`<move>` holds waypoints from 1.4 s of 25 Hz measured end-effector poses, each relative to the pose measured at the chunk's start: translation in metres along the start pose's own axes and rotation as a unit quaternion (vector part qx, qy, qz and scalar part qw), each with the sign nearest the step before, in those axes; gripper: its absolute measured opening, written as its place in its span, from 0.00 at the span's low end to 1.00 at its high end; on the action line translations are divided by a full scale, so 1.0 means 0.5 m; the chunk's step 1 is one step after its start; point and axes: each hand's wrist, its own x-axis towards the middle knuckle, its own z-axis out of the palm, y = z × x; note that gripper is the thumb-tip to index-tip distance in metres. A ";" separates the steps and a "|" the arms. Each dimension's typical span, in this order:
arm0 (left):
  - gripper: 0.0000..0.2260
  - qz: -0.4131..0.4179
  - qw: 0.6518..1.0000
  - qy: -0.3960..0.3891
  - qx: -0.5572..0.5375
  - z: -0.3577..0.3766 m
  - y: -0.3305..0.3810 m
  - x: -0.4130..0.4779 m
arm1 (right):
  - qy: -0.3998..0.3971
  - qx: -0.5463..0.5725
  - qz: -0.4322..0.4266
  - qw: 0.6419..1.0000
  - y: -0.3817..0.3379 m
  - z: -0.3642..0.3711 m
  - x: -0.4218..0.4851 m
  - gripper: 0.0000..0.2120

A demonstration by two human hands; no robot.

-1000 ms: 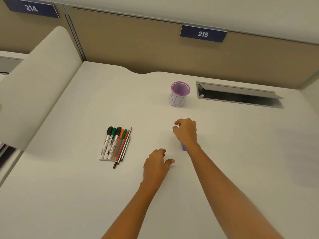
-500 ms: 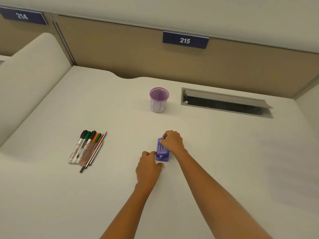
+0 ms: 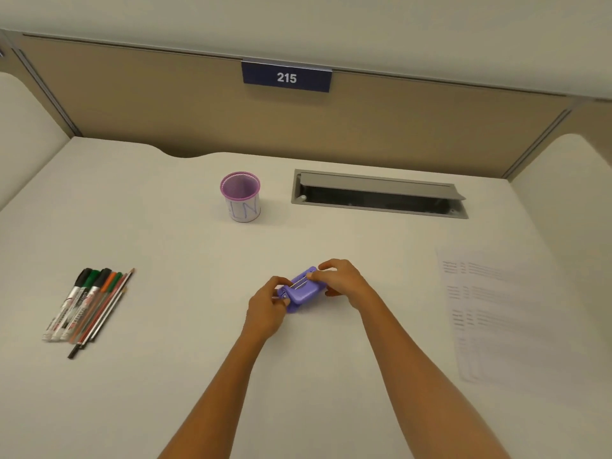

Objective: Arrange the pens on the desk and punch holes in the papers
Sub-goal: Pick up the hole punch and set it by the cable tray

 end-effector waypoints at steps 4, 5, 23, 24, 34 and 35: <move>0.16 -0.012 0.994 -0.026 -0.105 0.038 0.065 0.042 | 0.019 0.089 0.021 0.996 0.018 -0.079 0.024 0.16; 0.17 -0.024 0.992 -0.014 -0.120 0.051 0.080 0.056 | 0.037 0.105 0.038 0.993 0.022 -0.097 0.035 0.18; 0.15 -0.055 0.992 0.110 -0.006 0.225 0.258 0.335 | 0.198 -0.006 0.088 0.976 -0.020 -0.247 0.277 0.23; 0.15 -0.054 0.992 0.110 -0.002 0.227 0.259 0.343 | 0.199 -0.012 0.084 0.976 -0.023 -0.248 0.286 0.23; 0.15 -0.035 0.991 0.112 0.062 0.222 0.255 0.396 | 0.200 -0.020 0.071 0.977 -0.042 -0.236 0.319 0.25; 0.15 -0.034 0.991 0.114 0.067 0.223 0.254 0.397 | 0.202 -0.020 0.070 0.977 -0.042 -0.236 0.318 0.25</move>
